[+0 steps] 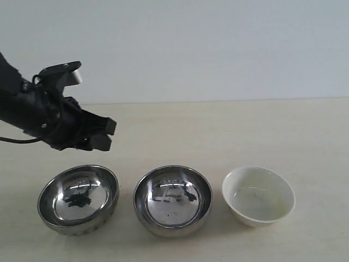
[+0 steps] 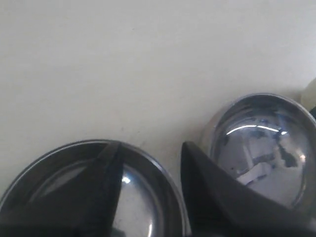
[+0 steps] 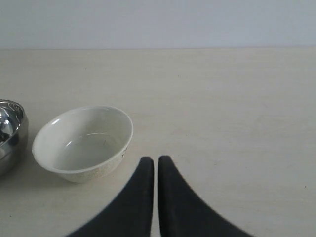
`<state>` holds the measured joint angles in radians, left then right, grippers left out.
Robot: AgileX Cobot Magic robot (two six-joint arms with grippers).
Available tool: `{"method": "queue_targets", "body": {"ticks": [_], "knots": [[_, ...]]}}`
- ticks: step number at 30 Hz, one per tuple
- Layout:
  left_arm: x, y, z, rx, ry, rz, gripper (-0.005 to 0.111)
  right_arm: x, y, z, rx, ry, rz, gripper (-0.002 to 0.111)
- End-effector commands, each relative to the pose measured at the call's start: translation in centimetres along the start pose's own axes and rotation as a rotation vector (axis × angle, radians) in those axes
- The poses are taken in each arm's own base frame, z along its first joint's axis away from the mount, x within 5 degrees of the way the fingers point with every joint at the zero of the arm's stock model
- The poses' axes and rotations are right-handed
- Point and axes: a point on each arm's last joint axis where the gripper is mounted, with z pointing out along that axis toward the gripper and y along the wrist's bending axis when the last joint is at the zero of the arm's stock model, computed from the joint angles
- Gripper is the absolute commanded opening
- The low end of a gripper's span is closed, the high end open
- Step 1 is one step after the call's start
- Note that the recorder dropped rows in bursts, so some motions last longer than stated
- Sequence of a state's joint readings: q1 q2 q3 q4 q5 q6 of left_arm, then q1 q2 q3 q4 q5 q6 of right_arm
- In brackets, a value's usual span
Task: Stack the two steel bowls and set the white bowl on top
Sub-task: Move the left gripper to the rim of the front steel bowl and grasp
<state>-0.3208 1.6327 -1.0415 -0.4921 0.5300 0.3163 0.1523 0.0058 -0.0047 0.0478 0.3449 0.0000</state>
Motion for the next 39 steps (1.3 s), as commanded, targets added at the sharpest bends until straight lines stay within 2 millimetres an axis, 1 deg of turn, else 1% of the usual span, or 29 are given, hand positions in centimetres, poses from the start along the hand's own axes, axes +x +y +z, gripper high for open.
{"method": "queue_targets", "body": {"ticks": [1,3,8,11,17,24,29,39], "knots": [[1.5,2.3,-0.8,-0.046,0.012,-0.068,0.037,0.1,0.0,0.0,0.006,-0.004,-0.005,0.000],[2.2,3.3,-0.8,-0.067,0.027,-0.087,0.037,0.1,0.0,0.0,0.006,-0.004,-0.005,0.000],[3.6,4.9,-0.7,-0.108,0.068,-0.101,0.037,0.1,0.0,0.0,0.006,-0.004,-0.005,0.000],[4.0,5.2,-0.6,-0.129,0.074,-0.080,0.037,0.1,0.0,0.0,0.006,-0.004,-0.005,0.000],[3.9,5.5,-0.8,-0.169,0.059,-0.064,0.037,0.1,0.0,0.0,0.006,-0.004,-0.005,0.000],[4.3,6.3,-1.0,-0.255,0.100,-0.077,0.037,0.1,0.0,0.0,0.006,-0.004,-0.005,0.000],[4.4,6.3,-1.0,-0.255,0.113,-0.085,0.037,0.1,0.0,0.0,0.006,-0.004,-0.005,0.000],[5.9,7.1,1.6,-0.261,0.186,-0.110,0.037,0.1,0.0,0.0,0.006,-0.004,-0.005,0.000]]}}
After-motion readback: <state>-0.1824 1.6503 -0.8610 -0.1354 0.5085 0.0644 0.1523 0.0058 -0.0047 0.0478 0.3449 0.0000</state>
